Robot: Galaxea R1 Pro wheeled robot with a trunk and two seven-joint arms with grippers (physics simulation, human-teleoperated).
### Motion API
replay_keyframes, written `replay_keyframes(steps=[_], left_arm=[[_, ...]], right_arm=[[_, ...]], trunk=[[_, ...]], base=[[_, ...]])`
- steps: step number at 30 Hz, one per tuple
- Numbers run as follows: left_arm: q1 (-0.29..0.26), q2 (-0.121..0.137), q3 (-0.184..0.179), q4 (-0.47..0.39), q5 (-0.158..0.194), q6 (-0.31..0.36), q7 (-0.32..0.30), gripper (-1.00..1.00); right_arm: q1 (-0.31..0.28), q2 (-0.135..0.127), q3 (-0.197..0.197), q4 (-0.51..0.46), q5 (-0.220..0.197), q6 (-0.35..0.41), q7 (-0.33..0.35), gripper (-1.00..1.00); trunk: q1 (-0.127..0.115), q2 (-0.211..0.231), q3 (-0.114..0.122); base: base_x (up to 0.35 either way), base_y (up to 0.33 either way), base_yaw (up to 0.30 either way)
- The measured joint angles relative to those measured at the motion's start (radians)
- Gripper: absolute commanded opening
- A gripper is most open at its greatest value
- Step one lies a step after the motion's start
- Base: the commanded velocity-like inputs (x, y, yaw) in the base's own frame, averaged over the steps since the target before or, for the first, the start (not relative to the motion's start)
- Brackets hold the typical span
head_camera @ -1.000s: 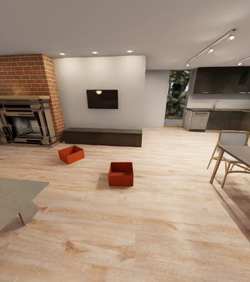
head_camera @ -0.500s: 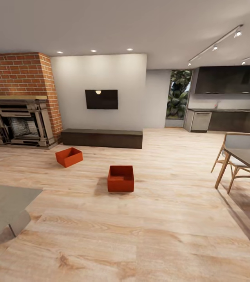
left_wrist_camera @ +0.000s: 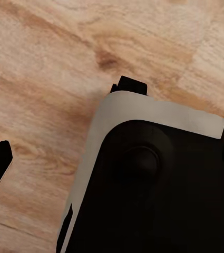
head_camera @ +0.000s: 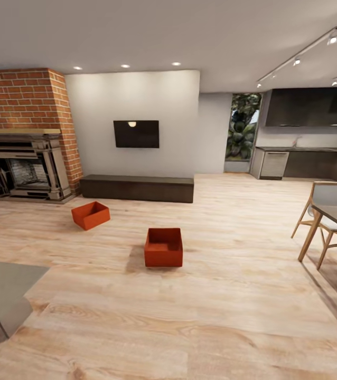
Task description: Move the two storage containers from the living room to the garage. In the garage, place one container on the floor and stack the other container on top of it (either order is fine).
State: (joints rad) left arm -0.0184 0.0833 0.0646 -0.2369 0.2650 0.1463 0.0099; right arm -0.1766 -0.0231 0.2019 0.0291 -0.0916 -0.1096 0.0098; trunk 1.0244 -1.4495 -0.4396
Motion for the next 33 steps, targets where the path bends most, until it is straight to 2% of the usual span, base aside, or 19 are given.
replay_keyframes(steps=[16, 33], left_arm=[[0.000, 0.001, 0.000, 0.000, 0.000, 0.000, 0.001, 1.00], [0.000, 0.001, 0.000, 0.000, 0.000, 0.000, 0.000, 1.00]], right_arm=[[0.000, 0.001, 0.001, 0.000, 0.000, 0.001, 0.000, 1.00], [0.000, 0.000, 0.001, 0.000, 0.000, 0.001, 0.001, 1.00]], trunk=[[0.000, 0.000, 0.000], [0.000, 0.000, 0.000]], base=[[0.329, 0.085, 0.000], [0.330, 0.005, 0.000]])
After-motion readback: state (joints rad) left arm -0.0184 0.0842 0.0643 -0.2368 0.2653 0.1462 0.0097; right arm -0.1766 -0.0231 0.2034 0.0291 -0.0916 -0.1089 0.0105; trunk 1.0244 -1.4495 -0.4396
